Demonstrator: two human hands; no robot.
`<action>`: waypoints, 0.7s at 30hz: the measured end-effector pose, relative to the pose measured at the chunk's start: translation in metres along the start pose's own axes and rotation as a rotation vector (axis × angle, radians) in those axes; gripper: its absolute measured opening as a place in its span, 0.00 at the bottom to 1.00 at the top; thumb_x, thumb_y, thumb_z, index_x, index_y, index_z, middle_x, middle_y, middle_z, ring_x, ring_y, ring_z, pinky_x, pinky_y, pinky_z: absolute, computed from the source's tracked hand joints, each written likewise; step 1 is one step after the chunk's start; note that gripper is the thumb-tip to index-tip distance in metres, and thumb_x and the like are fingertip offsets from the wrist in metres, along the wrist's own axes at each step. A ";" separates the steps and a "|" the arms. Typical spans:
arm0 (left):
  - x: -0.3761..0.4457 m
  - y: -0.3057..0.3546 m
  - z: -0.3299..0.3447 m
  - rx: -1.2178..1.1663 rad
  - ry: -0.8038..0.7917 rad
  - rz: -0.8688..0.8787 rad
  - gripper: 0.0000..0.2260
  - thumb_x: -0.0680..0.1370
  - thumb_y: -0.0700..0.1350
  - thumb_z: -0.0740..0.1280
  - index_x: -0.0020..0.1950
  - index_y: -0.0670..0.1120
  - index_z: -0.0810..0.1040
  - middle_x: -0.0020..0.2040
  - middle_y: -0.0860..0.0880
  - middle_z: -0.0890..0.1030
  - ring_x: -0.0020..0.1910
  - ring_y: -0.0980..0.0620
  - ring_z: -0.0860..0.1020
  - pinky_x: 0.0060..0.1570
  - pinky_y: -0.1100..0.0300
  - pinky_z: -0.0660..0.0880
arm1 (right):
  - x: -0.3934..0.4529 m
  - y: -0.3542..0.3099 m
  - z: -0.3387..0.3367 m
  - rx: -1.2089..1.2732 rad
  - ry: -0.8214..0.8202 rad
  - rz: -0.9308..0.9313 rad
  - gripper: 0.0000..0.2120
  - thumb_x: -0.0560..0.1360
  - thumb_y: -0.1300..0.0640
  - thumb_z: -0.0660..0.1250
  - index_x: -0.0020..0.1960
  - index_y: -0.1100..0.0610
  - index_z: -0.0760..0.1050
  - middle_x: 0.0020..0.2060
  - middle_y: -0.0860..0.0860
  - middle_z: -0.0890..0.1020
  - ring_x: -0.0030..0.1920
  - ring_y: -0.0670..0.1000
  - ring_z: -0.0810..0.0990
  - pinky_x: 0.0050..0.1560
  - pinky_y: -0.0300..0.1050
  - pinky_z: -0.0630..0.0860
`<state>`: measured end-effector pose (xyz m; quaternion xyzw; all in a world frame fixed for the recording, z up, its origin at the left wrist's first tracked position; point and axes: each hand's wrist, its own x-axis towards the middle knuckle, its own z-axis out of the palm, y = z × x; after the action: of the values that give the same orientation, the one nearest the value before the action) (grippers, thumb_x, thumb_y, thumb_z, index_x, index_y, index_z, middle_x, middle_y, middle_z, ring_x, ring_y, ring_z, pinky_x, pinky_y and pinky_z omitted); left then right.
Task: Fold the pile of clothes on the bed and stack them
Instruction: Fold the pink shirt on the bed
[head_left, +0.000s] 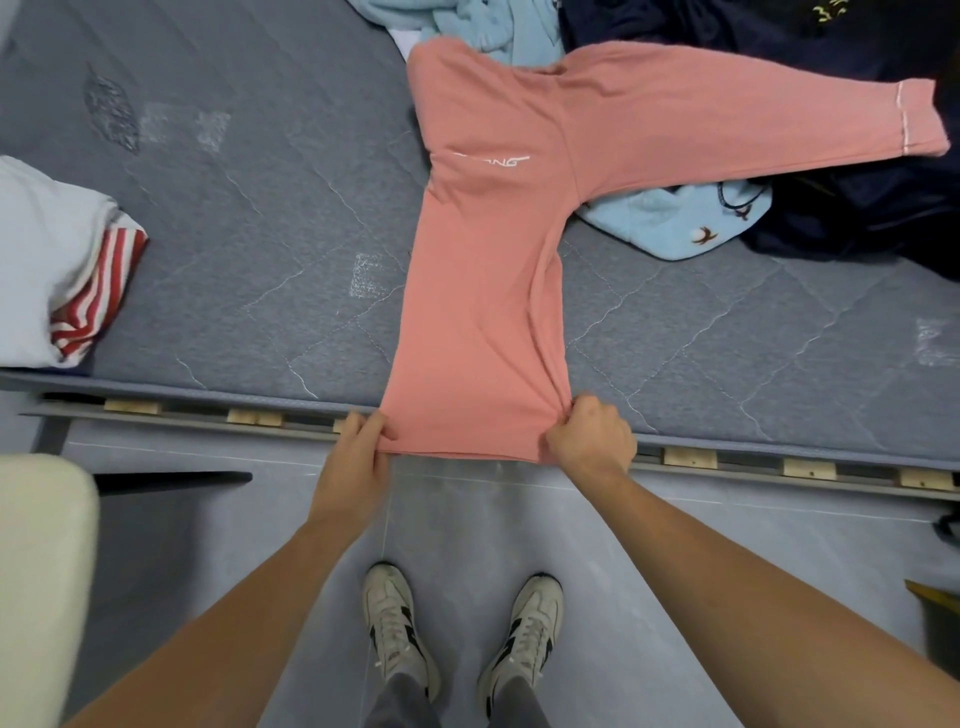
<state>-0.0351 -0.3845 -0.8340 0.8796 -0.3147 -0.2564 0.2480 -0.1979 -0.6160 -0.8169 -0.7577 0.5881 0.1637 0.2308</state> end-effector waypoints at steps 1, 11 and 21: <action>0.002 0.001 0.000 -0.013 -0.020 -0.033 0.14 0.78 0.30 0.63 0.53 0.49 0.75 0.52 0.51 0.71 0.46 0.46 0.75 0.49 0.43 0.78 | 0.000 0.001 -0.002 -0.006 -0.013 0.007 0.14 0.72 0.58 0.67 0.57 0.57 0.78 0.55 0.58 0.83 0.57 0.64 0.82 0.51 0.51 0.75; 0.027 0.052 -0.024 0.210 0.055 0.038 0.23 0.69 0.47 0.67 0.65 0.50 0.76 0.63 0.50 0.69 0.57 0.45 0.71 0.55 0.47 0.72 | 0.012 -0.005 -0.039 -0.015 0.112 -0.328 0.14 0.72 0.57 0.65 0.57 0.55 0.69 0.55 0.53 0.72 0.57 0.57 0.71 0.51 0.52 0.72; 0.145 0.169 -0.017 0.074 -0.006 0.266 0.29 0.77 0.41 0.71 0.78 0.46 0.70 0.79 0.46 0.66 0.77 0.44 0.66 0.74 0.45 0.66 | 0.103 -0.031 -0.113 0.038 0.206 -0.489 0.24 0.78 0.53 0.66 0.72 0.56 0.68 0.70 0.52 0.71 0.69 0.55 0.70 0.63 0.55 0.72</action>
<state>0.0007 -0.5935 -0.7630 0.8380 -0.4386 -0.2118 0.2461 -0.1442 -0.7550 -0.7705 -0.8854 0.4110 0.0139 0.2167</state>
